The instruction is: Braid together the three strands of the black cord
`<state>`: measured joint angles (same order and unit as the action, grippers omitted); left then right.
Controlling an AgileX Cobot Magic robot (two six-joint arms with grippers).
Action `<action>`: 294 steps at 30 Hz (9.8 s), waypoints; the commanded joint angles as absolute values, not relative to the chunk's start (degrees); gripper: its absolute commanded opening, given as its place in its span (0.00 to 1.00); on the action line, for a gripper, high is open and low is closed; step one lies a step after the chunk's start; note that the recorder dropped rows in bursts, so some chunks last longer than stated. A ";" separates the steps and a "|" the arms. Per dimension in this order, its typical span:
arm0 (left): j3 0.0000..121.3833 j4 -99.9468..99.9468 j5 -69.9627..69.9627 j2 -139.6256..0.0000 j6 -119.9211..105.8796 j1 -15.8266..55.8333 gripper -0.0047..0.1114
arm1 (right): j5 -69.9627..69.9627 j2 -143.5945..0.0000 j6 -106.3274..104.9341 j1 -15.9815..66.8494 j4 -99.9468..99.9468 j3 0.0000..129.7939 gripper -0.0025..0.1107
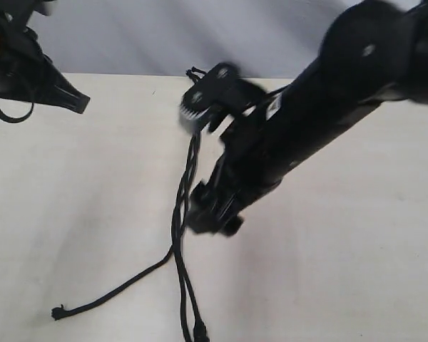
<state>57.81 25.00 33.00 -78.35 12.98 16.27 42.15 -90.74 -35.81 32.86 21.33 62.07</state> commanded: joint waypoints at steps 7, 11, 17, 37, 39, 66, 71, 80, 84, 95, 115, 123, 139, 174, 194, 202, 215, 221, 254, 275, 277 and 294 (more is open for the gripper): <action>57.71 24.54 31.76 -77.98 13.34 12.63 0.04 | 41.87 -102.30 -33.40 48.79 23.97 61.85 0.79; 57.71 23.56 31.76 -77.98 13.34 12.63 0.04 | 41.74 -105.18 -32.40 49.39 25.66 61.85 0.79; 57.71 23.53 32.76 -77.98 13.34 12.63 0.04 | 41.74 -108.11 -31.61 47.93 25.09 61.85 0.79; 57.71 23.42 32.90 -77.98 13.34 12.63 0.04 | 40.84 -108.56 -30.87 44.74 24.80 62.47 0.79; 57.71 23.44 32.77 -77.98 13.34 12.63 0.04 | 41.22 -107.32 -30.87 44.74 24.80 62.98 0.79; 57.71 22.42 32.55 -77.98 13.12 12.63 0.04 | 39.54 -110.35 -29.52 45.76 24.76 61.87 0.79; 57.71 22.05 32.55 -77.98 12.41 12.63 0.04 | 39.54 -110.35 -29.52 43.11 24.76 61.87 0.79; 57.71 22.05 32.55 -77.98 12.41 12.63 0.04 | 40.82 -110.35 -30.50 42.57 25.91 61.87 0.79; 57.71 22.05 32.55 -77.98 12.41 12.63 0.04 | 40.82 -110.35 -29.34 45.92 23.40 61.87 0.79; 57.71 22.05 32.55 -77.98 12.41 12.63 0.04 | 37.41 -112.82 -12.23 52.43 6.55 61.87 0.12; 57.71 21.77 32.55 -77.98 12.41 12.63 0.04 | 39.14 -108.43 -17.86 52.75 -18.46 65.27 0.02; 57.71 21.77 32.55 -77.98 12.41 12.63 0.04 | 34.66 -112.58 -16.49 50.31 -25.94 65.27 0.02; 57.71 21.78 32.42 -77.98 12.41 12.63 0.04 | 39.14 -114.80 -22.09 57.28 -11.06 65.27 0.02; 57.71 21.19 32.41 -77.98 12.41 12.63 0.04 | 38.36 -111.10 -24.73 46.27 -12.28 65.27 0.25; 57.71 21.17 32.41 -77.98 12.30 12.63 0.04 | 39.51 -90.21 -16.01 46.27 -18.97 65.27 0.62; 57.71 20.48 31.50 -77.98 10.79 12.63 0.04 | 43.10 -78.01 0.00 46.27 -29.93 65.27 0.62; 56.68 16.42 29.42 -74.49 7.08 12.87 0.04 | 42.17 -61.55 14.01 46.27 -38.03 56.18 0.02; 51.14 10.44 14.28 -64.38 6.25 12.87 0.04 | 31.71 -52.85 22.95 46.27 -40.38 42.21 0.02; 51.14 10.44 13.92 -62.57 6.25 12.87 0.04 | -5.59 -25.08 8.28 41.72 0.00 5.28 0.02; 51.14 10.44 13.92 -62.57 6.25 12.87 0.04 | 1.35 -1.37 10.59 2.24 0.00 0.00 0.02; 51.14 10.44 13.92 -62.57 6.25 12.87 0.04 | 4.83 0.00 7.17 2.24 0.00 0.00 0.02; 51.14 10.44 13.92 -62.57 6.25 12.87 0.04 | 12.26 0.00 4.61 2.24 0.00 0.00 0.02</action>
